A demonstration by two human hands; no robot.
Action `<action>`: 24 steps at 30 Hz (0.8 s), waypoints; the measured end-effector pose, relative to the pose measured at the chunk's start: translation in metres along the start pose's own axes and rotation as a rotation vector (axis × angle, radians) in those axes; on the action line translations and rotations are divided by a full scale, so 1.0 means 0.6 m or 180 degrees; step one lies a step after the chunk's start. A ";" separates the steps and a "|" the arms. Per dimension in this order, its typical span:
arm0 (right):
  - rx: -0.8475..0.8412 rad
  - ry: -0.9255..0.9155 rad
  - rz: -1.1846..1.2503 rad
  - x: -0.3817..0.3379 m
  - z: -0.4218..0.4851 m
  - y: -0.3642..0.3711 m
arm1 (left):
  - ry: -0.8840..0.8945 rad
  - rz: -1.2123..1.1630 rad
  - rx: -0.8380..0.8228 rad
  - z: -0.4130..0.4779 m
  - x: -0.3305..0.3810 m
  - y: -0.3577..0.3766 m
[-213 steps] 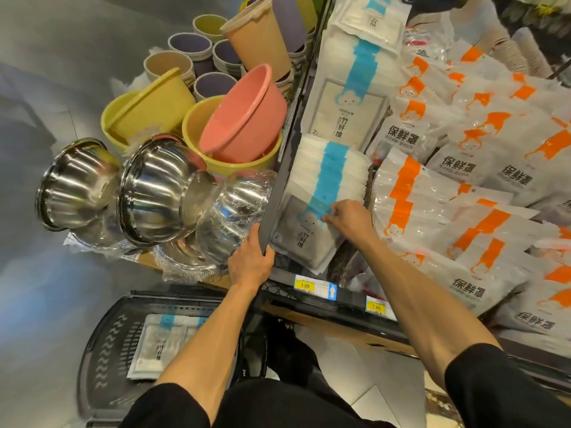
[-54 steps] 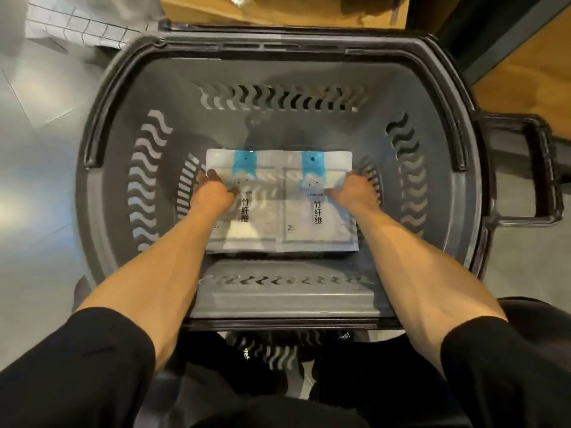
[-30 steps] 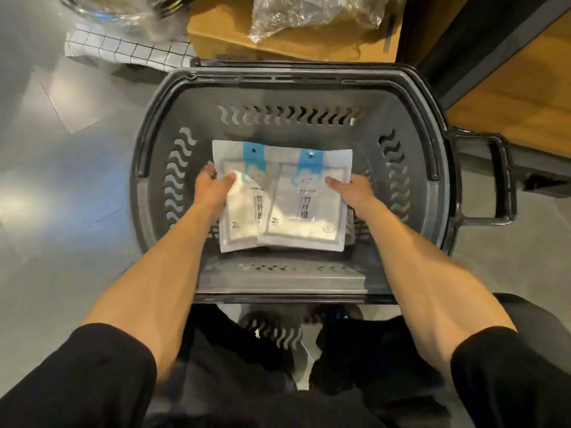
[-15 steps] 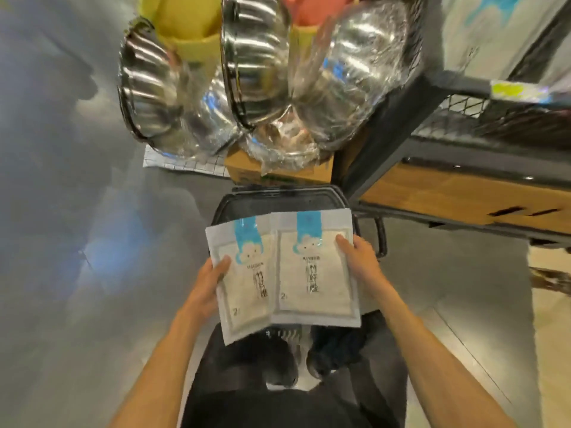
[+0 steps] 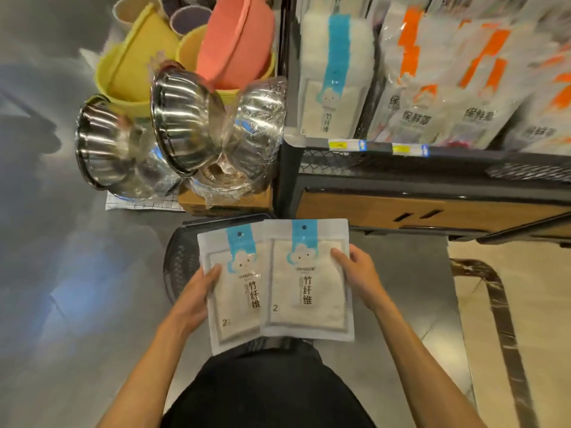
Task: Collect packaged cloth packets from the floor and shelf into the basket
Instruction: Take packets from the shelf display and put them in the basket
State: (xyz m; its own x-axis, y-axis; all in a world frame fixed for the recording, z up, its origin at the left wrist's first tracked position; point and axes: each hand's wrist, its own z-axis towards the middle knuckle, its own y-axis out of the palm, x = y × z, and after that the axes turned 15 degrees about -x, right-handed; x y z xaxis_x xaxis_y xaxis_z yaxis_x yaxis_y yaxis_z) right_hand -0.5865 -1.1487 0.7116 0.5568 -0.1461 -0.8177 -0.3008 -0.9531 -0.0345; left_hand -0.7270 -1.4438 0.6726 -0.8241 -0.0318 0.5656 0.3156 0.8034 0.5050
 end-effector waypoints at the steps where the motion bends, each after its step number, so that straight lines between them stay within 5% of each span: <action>1: 0.0009 -0.0048 -0.0017 -0.003 -0.008 -0.022 | -0.0059 -0.0119 -0.0110 0.006 -0.005 0.018; 7: 0.0061 -0.0160 0.0075 -0.010 -0.050 -0.139 | 0.0022 -0.0334 -0.0475 0.034 -0.028 0.131; 24: -0.0261 -0.0113 -0.0299 -0.099 -0.007 -0.255 | 0.0622 0.0136 -0.0205 0.109 0.034 0.263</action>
State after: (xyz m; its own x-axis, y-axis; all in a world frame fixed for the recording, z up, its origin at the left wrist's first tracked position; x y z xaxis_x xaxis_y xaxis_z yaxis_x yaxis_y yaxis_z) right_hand -0.5702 -0.9956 0.7681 0.5514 -0.0471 -0.8329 -0.1834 -0.9808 -0.0659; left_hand -0.7248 -1.2789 0.7208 -0.7044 -0.1183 0.6999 0.3829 0.7670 0.5149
